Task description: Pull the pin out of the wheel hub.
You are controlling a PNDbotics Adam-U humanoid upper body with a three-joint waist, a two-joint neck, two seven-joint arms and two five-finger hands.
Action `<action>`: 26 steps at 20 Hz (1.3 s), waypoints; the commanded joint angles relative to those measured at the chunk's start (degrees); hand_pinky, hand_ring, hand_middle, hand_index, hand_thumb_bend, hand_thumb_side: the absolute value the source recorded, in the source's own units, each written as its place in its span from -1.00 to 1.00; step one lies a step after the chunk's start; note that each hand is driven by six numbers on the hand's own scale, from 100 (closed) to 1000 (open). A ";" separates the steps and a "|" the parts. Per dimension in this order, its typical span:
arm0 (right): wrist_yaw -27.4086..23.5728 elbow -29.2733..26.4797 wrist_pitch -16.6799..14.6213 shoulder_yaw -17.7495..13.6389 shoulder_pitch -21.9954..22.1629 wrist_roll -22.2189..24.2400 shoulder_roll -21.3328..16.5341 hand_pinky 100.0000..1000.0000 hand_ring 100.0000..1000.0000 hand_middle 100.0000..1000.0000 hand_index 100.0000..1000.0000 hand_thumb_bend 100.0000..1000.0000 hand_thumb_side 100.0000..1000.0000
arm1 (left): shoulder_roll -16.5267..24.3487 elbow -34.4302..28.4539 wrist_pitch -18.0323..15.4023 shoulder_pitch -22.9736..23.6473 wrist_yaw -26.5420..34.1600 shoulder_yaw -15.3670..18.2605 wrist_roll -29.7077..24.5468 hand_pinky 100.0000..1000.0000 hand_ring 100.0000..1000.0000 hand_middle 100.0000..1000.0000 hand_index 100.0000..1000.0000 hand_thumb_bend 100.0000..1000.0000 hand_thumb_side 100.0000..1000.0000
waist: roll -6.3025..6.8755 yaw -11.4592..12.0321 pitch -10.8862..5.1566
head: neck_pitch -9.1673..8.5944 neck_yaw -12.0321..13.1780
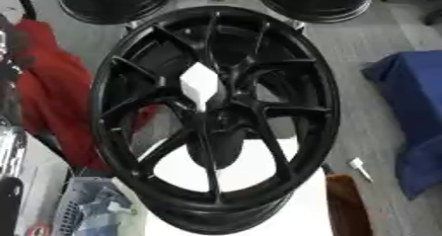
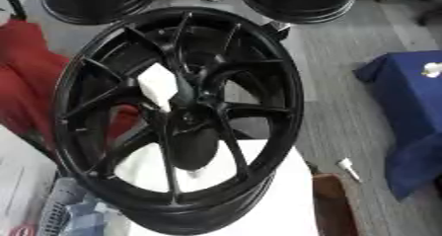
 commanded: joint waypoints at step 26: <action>4.72 -28.19 17.00 -3.93 -12.34 -8.08 15.76 0.70 0.31 0.38 0.57 -1.00 0.16 | 0.39 -1.78 0.06 -1.87 0.04 -1.21 -1.75 0.62 0.59 0.39 0.64 -0.49 0.42 | 1.13 3.20 -0.46 | 0.03 -3.10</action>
